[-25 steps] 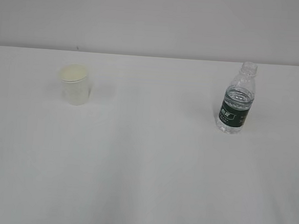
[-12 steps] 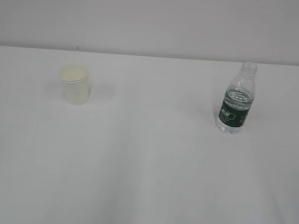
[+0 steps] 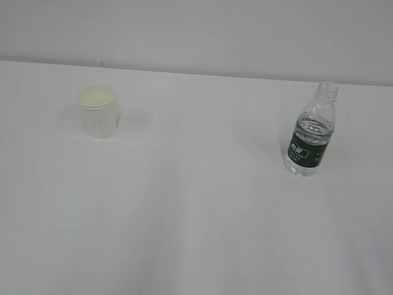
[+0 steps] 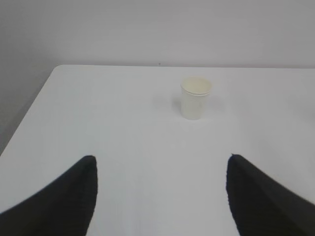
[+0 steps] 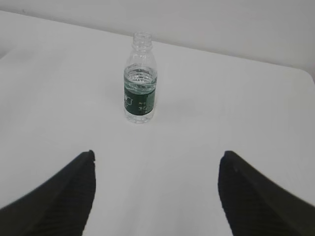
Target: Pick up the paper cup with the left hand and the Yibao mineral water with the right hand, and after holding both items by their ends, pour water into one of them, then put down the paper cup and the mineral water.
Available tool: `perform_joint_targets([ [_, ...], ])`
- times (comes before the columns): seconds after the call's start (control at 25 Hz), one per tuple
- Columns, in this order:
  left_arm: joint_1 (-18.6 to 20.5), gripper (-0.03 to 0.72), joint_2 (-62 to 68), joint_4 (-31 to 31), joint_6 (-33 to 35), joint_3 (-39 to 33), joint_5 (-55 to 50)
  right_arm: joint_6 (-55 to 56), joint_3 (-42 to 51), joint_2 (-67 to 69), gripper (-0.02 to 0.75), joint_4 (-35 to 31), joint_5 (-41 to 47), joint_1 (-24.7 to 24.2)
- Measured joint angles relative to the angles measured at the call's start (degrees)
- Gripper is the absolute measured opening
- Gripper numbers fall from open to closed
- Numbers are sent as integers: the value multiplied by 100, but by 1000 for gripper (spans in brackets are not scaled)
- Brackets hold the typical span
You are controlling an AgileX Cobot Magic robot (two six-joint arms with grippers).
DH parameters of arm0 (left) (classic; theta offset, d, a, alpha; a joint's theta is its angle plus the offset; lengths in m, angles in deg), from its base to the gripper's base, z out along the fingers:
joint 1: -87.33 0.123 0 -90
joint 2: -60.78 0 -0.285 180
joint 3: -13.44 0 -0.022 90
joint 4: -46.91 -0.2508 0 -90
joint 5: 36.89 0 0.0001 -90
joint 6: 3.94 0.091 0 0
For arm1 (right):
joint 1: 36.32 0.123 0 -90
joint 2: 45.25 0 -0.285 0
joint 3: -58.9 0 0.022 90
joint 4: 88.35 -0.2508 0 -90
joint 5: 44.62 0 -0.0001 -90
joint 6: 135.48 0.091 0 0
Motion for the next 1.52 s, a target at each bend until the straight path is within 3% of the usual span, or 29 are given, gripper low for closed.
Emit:
perform_joint_targets([
  [0.48, 0, 583, 0, 0, 0, 0, 0, -228, 9, 354, 588, -42, -764, 0],
  [0.84, 0, 583, 0, 0, 0, 0, 0, -242, 755, 565, 588, -189, -2087, 0],
  [1.52, 0, 583, 0, 0, 0, 0, 0, -248, 771, 1531, 589, -189, -2956, 39],
])
